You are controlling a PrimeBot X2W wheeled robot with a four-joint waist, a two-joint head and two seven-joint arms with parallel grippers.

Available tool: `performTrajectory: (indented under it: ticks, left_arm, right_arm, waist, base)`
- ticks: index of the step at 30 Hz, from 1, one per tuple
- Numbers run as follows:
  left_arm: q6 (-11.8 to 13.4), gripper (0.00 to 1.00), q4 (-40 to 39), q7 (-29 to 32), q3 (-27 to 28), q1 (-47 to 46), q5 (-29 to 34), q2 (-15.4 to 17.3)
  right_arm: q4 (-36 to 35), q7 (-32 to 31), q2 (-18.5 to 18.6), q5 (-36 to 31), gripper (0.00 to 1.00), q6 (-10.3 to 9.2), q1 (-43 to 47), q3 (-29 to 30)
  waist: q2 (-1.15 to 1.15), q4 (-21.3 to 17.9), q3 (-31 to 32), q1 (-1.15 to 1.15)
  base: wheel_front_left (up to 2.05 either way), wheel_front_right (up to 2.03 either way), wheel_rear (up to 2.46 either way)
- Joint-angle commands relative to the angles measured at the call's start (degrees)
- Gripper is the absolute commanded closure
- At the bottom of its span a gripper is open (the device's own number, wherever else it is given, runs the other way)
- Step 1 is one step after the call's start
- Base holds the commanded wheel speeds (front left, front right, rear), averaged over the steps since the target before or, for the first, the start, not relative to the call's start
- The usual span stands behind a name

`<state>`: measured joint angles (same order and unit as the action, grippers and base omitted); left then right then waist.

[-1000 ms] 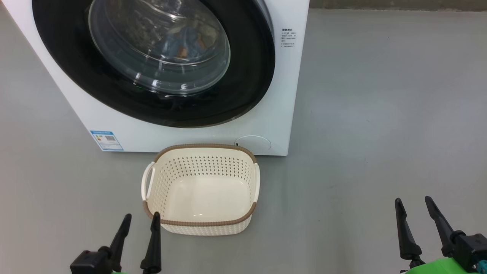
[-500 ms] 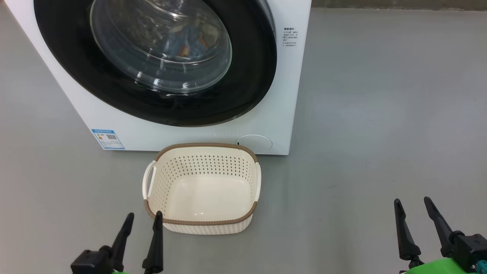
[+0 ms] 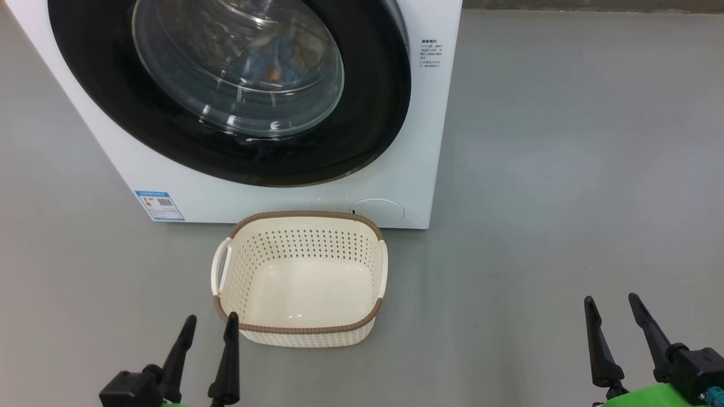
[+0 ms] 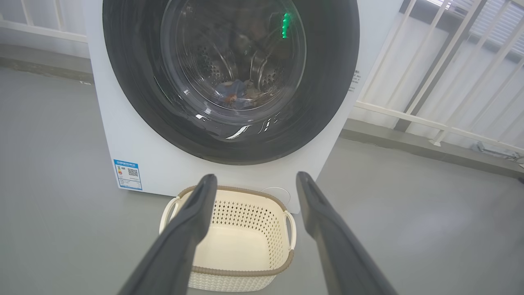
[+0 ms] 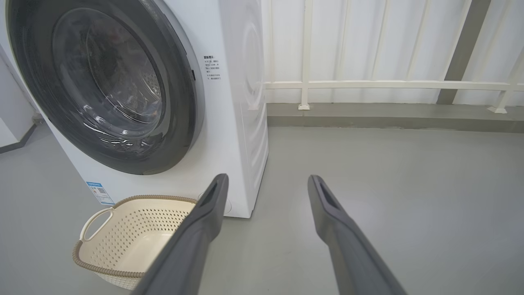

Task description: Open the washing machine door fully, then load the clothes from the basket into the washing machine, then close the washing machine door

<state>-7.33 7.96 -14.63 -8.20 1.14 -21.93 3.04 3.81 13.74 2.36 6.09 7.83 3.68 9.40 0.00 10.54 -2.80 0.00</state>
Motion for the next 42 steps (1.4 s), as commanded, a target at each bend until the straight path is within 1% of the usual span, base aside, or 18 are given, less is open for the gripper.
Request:
performTrajectory:
  ticks: [1, 4, 5, 9, 12, 16, 19, 22, 42]
  left_arm:
    - [-0.2, 0.0, -1.6, -0.4, 2.0, -1.5, 0.3, 0.9]
    - [-0.2, 0.0, -1.5, -0.4, 2.3, -1.5, 0.4, 0.8]
    - [0.0, 1.0, 0.1, 0.0, 0.2, 0.0, 0.0, 0.0]
    - [0.0, 1.0, 2.7, 0.0, -0.3, 0.7, -0.1, -0.8]
    - [0.1, 1.0, 2.6, 0.4, -0.2, 0.5, -1.8, -0.7]
    - [0.0, 1.0, 2.7, 0.9, 0.1, 0.3, -4.3, -0.5]
    - [0.0, 1.0, 2.8, 1.3, 0.4, 0.2, -6.1, -0.4]
    - [0.0, 1.0, 2.9, 1.6, 0.5, 0.0, -7.3, -0.3]
    - [0.0, 1.0, 3.6, 4.3, 2.1, -1.3, -19.2, 0.4]
  right_arm:
    - [-1.1, 0.8, 0.5, 0.0, 0.0, -0.34, -1.5, -1.7]
    - [-1.0, 0.8, 0.5, 0.0, 0.0, -0.34, -1.5, -1.8]
    - [0.3, 0.0, 0.0, 0.0, 1.0, 0.0, 0.0, -0.1]
    - [3.4, -0.1, -0.5, 0.1, 1.0, 0.01, 0.1, 0.0]
    - [3.6, -0.8, -0.5, 2.1, 1.0, 0.0, -0.3, 0.3]
    - [3.8, -1.5, -0.5, 4.9, 1.0, -0.01, -0.5, 0.1]
    - [4.0, -1.9, -0.4, 6.9, 1.0, -0.02, -0.7, -0.1]
    - [4.1, -2.1, -0.4, 8.3, 1.0, -0.02, -0.9, -0.2]
    - [5.2, -5.3, -0.3, 22.1, 1.0, -0.08, -2.5, -0.8]
  waist:
    - [0.0, 0.0, 0.0, 0.0]
    - [0.0, 0.1, 0.1, 0.0]
    - [0.0, 0.1, 0.1, 0.0]
    - [0.0, 0.1, 0.1, 0.0]
    - [0.0, 0.0, 0.2, 0.02]
    - [0.0, -0.5, 0.4, 0.13]
    - [0.0, -0.8, 0.4, 0.03]
    - [0.0, -0.9, 0.4, 0.01]
    - [0.0, -2.6, 0.8, 0.0]
  base:
    - [0.0, 0.0, 0.0]
    - [0.0, 0.0, 0.0]
    - [0.0, 0.0, 0.0]
    - [0.0, 0.0, 0.0]
    - [0.0, 0.0, 0.0]
    - [0.0, 0.0, 0.0]
    - [0.0, 0.0, 0.0]
    - [0.0, 0.0, 0.0]
    - [0.0, 0.0, 0.0]
